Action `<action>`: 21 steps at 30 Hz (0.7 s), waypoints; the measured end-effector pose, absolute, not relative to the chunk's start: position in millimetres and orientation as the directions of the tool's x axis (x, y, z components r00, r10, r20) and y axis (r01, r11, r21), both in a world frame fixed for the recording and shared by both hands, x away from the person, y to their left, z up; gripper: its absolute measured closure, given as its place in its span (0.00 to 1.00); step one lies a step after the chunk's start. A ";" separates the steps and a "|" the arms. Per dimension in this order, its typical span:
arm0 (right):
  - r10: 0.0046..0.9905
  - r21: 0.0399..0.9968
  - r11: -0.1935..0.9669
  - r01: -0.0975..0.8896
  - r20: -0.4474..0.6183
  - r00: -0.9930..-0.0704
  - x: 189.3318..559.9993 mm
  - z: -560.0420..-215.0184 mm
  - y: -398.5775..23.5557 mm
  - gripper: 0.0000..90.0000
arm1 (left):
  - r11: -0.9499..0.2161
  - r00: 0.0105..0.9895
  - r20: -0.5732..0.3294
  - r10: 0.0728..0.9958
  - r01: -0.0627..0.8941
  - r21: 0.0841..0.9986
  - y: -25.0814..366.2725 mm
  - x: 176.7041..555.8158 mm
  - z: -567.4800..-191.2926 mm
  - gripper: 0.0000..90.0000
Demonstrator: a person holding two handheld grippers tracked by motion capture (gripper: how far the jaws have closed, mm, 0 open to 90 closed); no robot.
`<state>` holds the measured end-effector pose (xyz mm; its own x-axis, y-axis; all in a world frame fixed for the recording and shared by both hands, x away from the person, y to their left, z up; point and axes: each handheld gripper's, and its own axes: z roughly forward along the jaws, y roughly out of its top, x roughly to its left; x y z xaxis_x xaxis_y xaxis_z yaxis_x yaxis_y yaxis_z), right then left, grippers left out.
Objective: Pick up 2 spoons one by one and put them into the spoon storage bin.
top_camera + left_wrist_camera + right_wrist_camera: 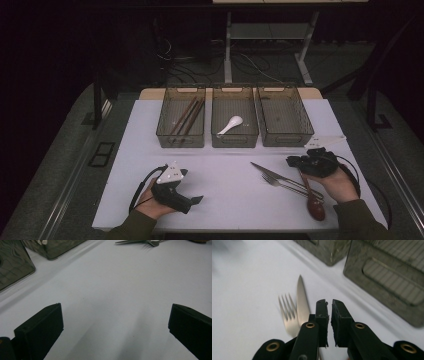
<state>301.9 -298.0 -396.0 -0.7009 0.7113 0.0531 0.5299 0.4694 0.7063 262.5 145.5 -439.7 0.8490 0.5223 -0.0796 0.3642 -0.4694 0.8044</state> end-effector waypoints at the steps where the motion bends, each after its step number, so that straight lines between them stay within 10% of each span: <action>1: 0.712 0.699 0.472 0.537 0.057 -0.700 297.9 -396.2 -301.2 0.95 | -0.470 0.849 -0.080 0.523 0.365 0.804 145.6 262.4 -439.7 0.00; 21: 0.694 0.602 0.524 0.602 0.107 -0.712 233.3 -422.1 -361.9 1.00 | -0.484 0.851 -0.076 0.519 0.366 0.795 145.5 262.7 -440.6 0.00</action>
